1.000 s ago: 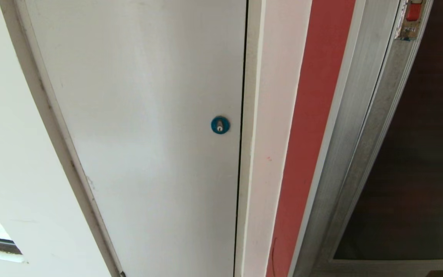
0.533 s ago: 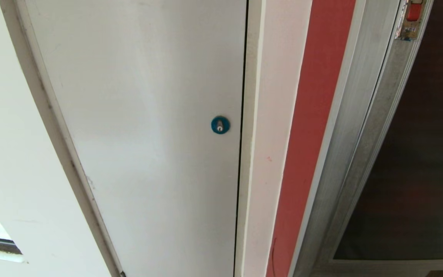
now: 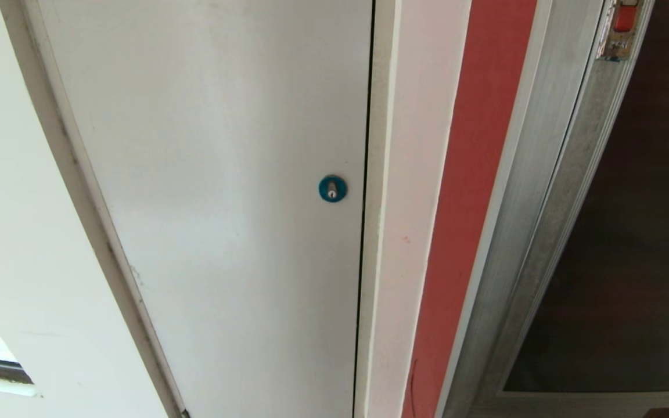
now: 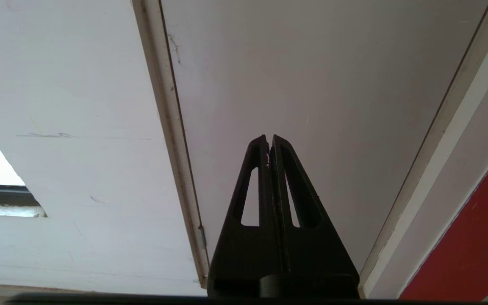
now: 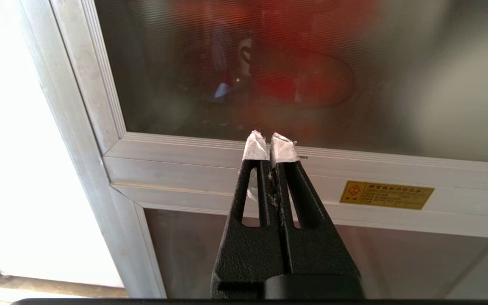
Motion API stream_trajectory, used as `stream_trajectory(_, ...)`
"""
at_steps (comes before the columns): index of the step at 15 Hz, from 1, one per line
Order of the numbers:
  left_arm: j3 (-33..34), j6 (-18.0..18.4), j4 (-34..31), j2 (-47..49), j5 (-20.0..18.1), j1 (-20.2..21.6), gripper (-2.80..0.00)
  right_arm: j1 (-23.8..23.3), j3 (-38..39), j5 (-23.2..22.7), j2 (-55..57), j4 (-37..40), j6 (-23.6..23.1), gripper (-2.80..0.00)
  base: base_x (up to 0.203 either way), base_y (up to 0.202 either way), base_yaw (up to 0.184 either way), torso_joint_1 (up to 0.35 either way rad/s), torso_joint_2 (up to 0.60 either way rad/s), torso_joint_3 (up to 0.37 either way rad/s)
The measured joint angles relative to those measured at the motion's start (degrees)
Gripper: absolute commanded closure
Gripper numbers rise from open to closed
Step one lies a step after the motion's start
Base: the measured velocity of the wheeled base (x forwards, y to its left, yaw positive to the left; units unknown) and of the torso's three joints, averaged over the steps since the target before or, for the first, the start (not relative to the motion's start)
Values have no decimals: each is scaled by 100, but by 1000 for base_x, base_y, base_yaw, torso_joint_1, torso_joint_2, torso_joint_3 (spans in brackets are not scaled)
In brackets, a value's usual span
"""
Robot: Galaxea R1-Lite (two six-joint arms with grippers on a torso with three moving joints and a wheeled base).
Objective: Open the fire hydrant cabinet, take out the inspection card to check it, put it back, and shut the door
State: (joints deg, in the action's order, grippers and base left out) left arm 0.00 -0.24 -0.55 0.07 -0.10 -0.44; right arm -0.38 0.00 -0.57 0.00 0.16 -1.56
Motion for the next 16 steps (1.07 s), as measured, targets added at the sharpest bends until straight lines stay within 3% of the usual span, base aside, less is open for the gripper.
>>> stream_trajectory(4,0,2,-4,0,0,0,0,0,0,0,0,2,203,0,0,0,0,0,0,0)
stream_trajectory(16,0,0,-5,0,0,0,0,-2,0,16,0,-21,225,0,0,0,0,0,0,0)
